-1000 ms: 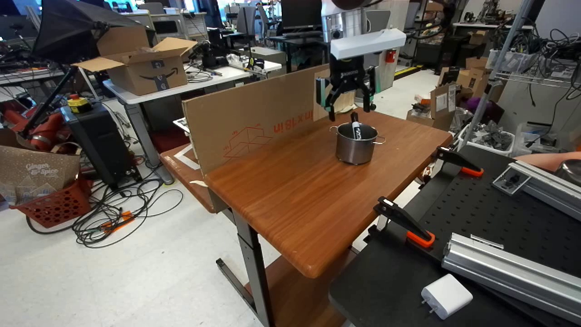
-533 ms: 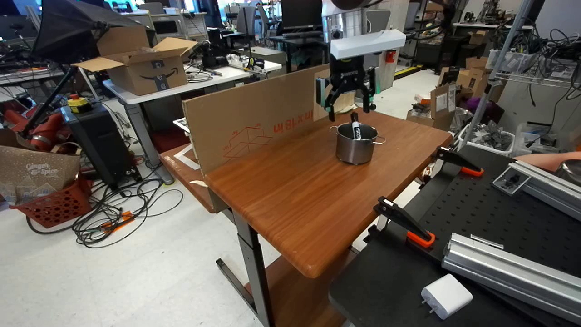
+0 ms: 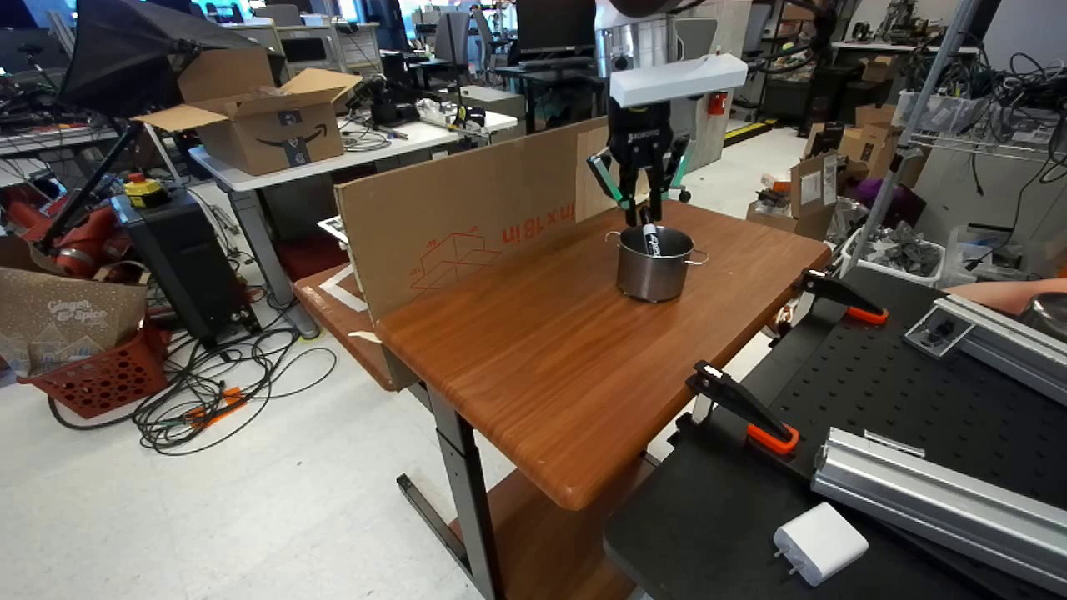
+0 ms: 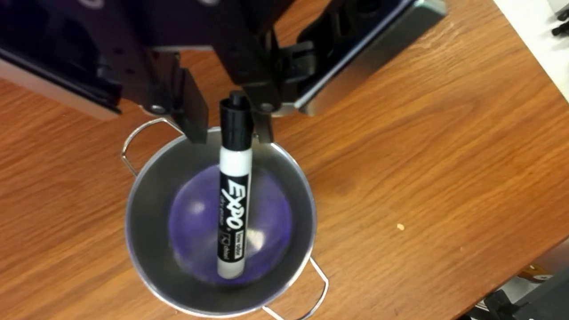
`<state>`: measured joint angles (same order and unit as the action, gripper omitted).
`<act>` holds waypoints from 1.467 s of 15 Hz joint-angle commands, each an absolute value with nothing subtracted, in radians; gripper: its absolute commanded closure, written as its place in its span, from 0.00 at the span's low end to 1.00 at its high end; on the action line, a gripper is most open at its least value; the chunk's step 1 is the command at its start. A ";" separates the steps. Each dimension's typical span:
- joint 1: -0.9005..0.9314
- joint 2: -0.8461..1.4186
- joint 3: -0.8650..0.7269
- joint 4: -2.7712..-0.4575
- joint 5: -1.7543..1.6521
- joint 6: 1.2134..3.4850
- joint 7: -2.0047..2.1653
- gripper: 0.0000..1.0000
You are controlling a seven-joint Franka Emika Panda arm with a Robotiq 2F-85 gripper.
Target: Put the marker on the table
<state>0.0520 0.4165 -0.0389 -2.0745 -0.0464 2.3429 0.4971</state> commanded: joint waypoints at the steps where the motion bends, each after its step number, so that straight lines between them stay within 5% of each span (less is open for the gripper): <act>1: 0.048 0.425 -0.043 -2.060 -0.005 2.343 0.447 0.95; 22: 0.090 0.249 -0.022 -2.056 -0.047 2.274 0.397 0.95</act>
